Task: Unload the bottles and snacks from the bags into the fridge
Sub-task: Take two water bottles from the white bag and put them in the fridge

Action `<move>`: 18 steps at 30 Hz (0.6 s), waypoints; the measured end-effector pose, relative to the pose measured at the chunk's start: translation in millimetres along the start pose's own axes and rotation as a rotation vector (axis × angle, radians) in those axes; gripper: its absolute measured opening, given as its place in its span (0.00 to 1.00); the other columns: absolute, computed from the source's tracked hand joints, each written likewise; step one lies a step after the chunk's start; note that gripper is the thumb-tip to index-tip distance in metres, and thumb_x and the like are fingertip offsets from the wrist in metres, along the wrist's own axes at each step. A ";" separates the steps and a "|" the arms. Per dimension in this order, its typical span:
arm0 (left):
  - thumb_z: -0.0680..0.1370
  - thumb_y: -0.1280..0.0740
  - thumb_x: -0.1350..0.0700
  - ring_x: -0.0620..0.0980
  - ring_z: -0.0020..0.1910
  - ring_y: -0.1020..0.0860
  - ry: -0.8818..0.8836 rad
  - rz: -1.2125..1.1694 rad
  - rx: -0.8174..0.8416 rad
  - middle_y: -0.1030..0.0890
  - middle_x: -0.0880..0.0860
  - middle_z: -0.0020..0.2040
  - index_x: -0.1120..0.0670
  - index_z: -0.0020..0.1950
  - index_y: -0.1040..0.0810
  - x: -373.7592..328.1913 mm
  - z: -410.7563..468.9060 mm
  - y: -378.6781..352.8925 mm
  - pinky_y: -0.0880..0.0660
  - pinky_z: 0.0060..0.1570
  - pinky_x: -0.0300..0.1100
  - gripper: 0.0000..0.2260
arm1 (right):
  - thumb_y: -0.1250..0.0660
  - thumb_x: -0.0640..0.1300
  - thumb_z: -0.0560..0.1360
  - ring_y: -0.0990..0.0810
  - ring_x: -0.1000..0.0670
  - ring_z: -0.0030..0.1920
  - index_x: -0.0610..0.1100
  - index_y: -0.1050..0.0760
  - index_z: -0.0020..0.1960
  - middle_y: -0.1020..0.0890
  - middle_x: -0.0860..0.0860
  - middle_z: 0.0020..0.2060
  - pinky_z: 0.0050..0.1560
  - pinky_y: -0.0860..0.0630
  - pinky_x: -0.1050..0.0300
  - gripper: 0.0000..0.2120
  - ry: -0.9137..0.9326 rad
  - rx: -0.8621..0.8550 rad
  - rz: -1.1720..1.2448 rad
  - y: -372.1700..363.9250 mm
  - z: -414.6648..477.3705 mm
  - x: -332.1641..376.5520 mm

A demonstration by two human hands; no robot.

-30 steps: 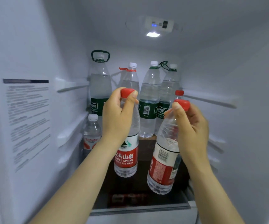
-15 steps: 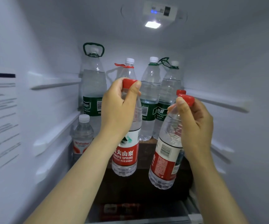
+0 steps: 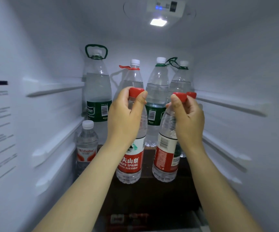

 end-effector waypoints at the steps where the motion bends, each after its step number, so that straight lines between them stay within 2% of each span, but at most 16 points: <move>1: 0.79 0.38 0.46 0.46 0.40 0.21 -0.002 -0.002 0.006 0.19 0.51 0.42 0.52 0.49 0.24 0.3 0.2 0.4 0.25 0.41 0.37 0.11 | 0.37 0.54 0.78 0.20 0.54 0.41 0.48 0.24 0.48 0.18 0.52 0.41 0.47 0.23 0.57 0.10 -0.014 0.007 -0.005 -1.7 0.9 -2.2; 5: 0.78 0.36 0.50 0.36 0.42 0.22 -0.004 -0.026 0.048 0.20 0.46 0.43 0.52 0.52 0.25 5.1 -3.9 2.0 0.28 0.39 0.26 0.07 | 0.37 0.55 0.77 0.19 0.56 0.46 0.52 0.25 0.49 0.18 0.54 0.45 0.50 0.22 0.58 0.07 -0.045 0.061 -0.034 -3.2 3.0 -3.1; 9: 0.76 0.34 0.47 0.30 0.47 0.23 0.085 -0.120 0.040 0.20 0.36 0.45 0.43 0.53 0.26 18.3 -18.1 3.4 0.30 0.43 0.22 0.07 | 0.35 0.56 0.76 0.22 0.65 0.50 0.52 0.29 0.63 0.21 0.61 0.51 0.53 0.25 0.63 0.17 -0.082 0.162 -0.085 0.9 -10.3 -14.4; 11: 0.76 0.34 0.48 0.30 0.47 0.23 0.093 -0.141 0.020 0.21 0.34 0.45 0.41 0.52 0.26 21.2 -19.7 3.2 0.29 0.43 0.23 0.06 | 0.34 0.58 0.74 0.24 0.62 0.56 0.55 0.36 0.69 0.23 0.61 0.58 0.55 0.26 0.57 0.26 -0.131 0.191 -0.088 3.0 -23.7 -24.3; 13: 0.75 0.34 0.47 0.32 0.48 0.23 0.083 -0.139 0.032 0.20 0.36 0.46 0.42 0.53 0.26 21.8 -19.4 1.4 0.28 0.43 0.24 0.07 | 0.32 0.59 0.72 0.26 0.57 0.62 0.59 0.42 0.72 0.26 0.59 0.63 0.59 0.28 0.50 0.33 -0.161 0.191 -0.082 5.5 -35.3 -32.7; 15: 0.74 0.35 0.44 0.32 0.48 0.23 0.076 -0.141 0.026 0.20 0.35 0.47 0.40 0.53 0.27 22.1 -20.0 -0.9 0.28 0.44 0.25 0.08 | 0.30 0.58 0.72 0.26 0.54 0.63 0.60 0.44 0.73 0.26 0.59 0.64 0.61 0.27 0.47 0.35 -0.203 0.210 -0.073 8.4 -44.1 -38.3; 18: 0.73 0.36 0.43 0.32 0.48 0.23 0.062 -0.146 0.017 0.22 0.30 0.47 0.37 0.51 0.28 22.8 -21.3 -1.6 0.28 0.44 0.25 0.07 | 0.30 0.54 0.72 0.26 0.54 0.64 0.59 0.40 0.71 0.26 0.59 0.64 0.63 0.26 0.48 0.32 -0.264 0.260 -0.049 9.4 -59.3 -47.5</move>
Point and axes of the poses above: each hand's wrist, its own z-axis towards the middle knuckle, its own y-axis out of the back of the hand, x = y × z, the point moved 1 cm from there along z, towards the middle knuckle
